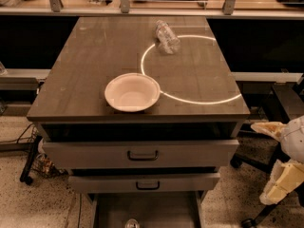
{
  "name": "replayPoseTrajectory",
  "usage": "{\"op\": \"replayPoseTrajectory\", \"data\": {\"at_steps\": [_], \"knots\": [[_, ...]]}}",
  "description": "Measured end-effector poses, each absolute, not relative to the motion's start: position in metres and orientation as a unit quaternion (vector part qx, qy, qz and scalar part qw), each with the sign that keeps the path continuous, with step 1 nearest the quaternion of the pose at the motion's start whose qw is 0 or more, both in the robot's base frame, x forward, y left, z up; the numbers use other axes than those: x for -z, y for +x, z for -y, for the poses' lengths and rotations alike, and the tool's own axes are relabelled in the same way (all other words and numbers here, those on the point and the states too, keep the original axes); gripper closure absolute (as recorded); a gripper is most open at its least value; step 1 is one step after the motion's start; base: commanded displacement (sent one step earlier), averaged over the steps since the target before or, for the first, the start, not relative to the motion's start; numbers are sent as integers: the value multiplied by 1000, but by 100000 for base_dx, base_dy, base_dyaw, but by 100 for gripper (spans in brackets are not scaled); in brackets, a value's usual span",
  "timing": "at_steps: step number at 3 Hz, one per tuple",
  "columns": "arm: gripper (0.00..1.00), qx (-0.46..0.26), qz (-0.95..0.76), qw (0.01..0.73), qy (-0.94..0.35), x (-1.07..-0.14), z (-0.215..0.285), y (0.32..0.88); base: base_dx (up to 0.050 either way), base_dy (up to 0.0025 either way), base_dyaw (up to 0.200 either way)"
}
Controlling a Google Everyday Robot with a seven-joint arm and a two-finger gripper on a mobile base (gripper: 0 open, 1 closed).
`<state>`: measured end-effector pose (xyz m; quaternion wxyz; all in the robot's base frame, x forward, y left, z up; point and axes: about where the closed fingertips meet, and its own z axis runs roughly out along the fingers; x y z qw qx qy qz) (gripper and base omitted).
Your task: Pick 7up can from bottom drawer and place on counter
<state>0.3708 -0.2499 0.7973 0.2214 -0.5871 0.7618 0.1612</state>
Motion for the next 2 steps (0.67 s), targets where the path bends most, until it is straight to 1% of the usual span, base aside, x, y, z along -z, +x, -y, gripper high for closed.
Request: {"op": "replayPoseTrajectory", "data": {"at_steps": [2], "knots": [[0,-210,-750,210,-592,-735,223,348,0,0,0]]}}
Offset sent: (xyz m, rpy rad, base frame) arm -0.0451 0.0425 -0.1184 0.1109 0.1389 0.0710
